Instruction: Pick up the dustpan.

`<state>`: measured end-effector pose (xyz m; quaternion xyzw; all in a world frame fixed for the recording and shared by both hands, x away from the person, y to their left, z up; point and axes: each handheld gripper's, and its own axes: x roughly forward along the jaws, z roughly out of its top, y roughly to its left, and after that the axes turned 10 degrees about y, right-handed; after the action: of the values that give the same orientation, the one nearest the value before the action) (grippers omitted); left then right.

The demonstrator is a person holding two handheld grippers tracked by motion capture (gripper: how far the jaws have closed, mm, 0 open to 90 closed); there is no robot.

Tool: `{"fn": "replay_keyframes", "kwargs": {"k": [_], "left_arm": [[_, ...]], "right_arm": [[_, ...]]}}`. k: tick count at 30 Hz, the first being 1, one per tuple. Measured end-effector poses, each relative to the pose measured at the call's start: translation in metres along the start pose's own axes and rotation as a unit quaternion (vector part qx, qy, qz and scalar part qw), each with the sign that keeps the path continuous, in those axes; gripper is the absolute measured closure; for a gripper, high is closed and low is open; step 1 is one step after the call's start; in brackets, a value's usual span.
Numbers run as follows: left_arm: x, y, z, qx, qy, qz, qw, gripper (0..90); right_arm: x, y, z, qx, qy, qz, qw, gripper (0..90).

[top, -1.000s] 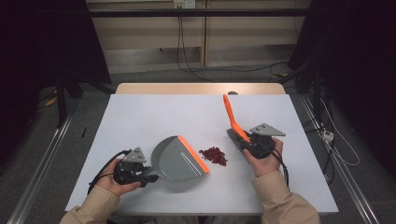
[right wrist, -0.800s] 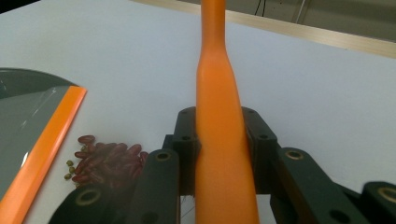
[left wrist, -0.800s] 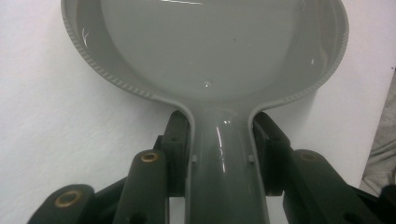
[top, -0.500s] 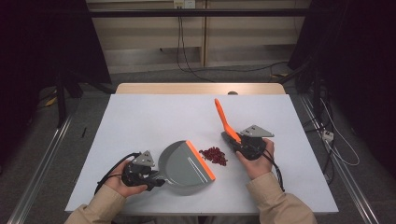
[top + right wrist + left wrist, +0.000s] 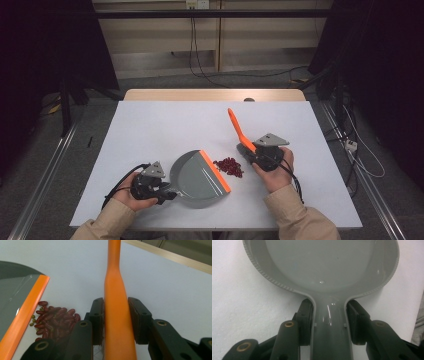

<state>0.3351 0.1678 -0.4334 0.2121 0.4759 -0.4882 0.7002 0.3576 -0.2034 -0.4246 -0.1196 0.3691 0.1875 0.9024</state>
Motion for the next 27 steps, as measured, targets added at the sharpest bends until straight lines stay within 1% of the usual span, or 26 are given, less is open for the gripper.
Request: {"fn": "replay_keyframes", "kwargs": {"k": [2, 3, 5, 7, 8, 9, 12, 13, 14, 15, 17, 18, 20, 21, 22, 23, 24, 25, 27], "left_arm": [[0.000, 0.000, 0.000, 0.000, -0.001, -0.001, 1.0000, 60.2], [0.000, 0.000, 0.000, 0.000, 0.000, -0.002, 1.0000, 60.2], [0.000, 0.001, 0.000, -0.001, 0.001, -0.002, 1.0000, 59.7], [0.000, 0.000, 0.000, -0.001, 0.000, -0.003, 1.0000, 59.2], [-0.001, 0.001, 0.000, -0.002, -0.001, -0.002, 1.0000, 58.5], [-0.001, 0.001, 0.000, -0.002, -0.001, -0.004, 1.0000, 58.3], [-0.002, 0.001, -0.001, 0.001, 0.003, -0.001, 1.0000, 55.8], [-0.002, 0.001, -0.001, -0.004, -0.002, -0.001, 1.0000, 54.7], [-0.003, 0.001, -0.001, 0.001, 0.000, 0.001, 1.0000, 54.1], [-0.003, 0.000, -0.001, 0.000, -0.002, 0.003, 1.0000, 54.1], [-0.004, -0.001, -0.001, 0.005, 0.001, 0.006, 1.0000, 54.1], [-0.005, -0.001, -0.001, 0.004, -0.002, 0.007, 1.0000, 54.1], [-0.006, -0.002, -0.002, 0.006, 0.001, 0.008, 0.9999, 54.3], [-0.006, -0.003, -0.002, 0.005, 0.001, 0.006, 1.0000, 54.8], [-0.006, -0.003, -0.002, 0.009, 0.006, 0.011, 0.9999, 57.0], [-0.005, -0.004, -0.001, 0.008, 0.007, 0.018, 0.9998, 59.6], [-0.005, -0.005, -0.001, 0.009, 0.008, 0.019, 0.9997, 62.0], [-0.005, -0.006, 0.000, 0.006, 0.008, 0.018, 0.9998, 62.2], [-0.006, -0.007, 0.001, 0.020, 0.022, 0.020, 0.9994, 62.5]], "right_arm": [[-0.002, 0.000, 0.002, -0.006, 0.011, 0.000, 0.9999, 66.7], [-0.001, 0.000, 0.003, -0.004, 0.022, 0.002, 0.9998, 66.9], [0.002, -0.001, 0.005, -0.009, 0.046, 0.004, 0.9989, 67.1], [0.004, -0.002, 0.007, -0.009, 0.062, 0.009, 0.9980, 67.5], [0.004, -0.003, 0.008, -0.008, 0.061, 0.009, 0.9981, 68.3], [0.004, -0.003, 0.010, -0.008, 0.066, 0.006, 0.9978, 68.7], [0.006, -0.004, 0.014, -0.016, 0.076, 0.006, 0.9970, 70.4], [0.006, -0.004, 0.014, -0.014, 0.076, 0.011, 0.9970, 70.7], [0.005, -0.002, 0.013, -0.010, 0.075, 0.011, 0.9970, 70.8], [0.005, -0.001, 0.012, -0.011, 0.074, 0.006, 0.9972, 70.9], [0.005, 0.004, 0.010, -0.008, 0.065, 0.010, 0.9978, 71.1], [0.005, 0.007, 0.009, -0.011, 0.063, 0.003, 0.9980, 71.1], [0.004, 0.013, 0.009, -0.010, 0.061, 0.002, 0.9981, 71.2], [0.004, 0.015, 0.009, -0.011, 0.061, -0.005, 0.9981, 71.2], [0.004, 0.016, 0.008, -0.010, 0.060, -0.005, 0.9981, 71.2], [0.005, 0.017, 0.008, -0.009, 0.059, -0.005, 0.9982, 71.2], [0.004, 0.018, 0.008, -0.007, 0.058, -0.009, 0.9983, 71.2], [0.004, 0.019, 0.007, -0.004, 0.057, -0.009, 0.9984, 71.3], [0.004, 0.022, 0.006, -0.005, 0.053, -0.012, 0.9985, 71.2]]}}
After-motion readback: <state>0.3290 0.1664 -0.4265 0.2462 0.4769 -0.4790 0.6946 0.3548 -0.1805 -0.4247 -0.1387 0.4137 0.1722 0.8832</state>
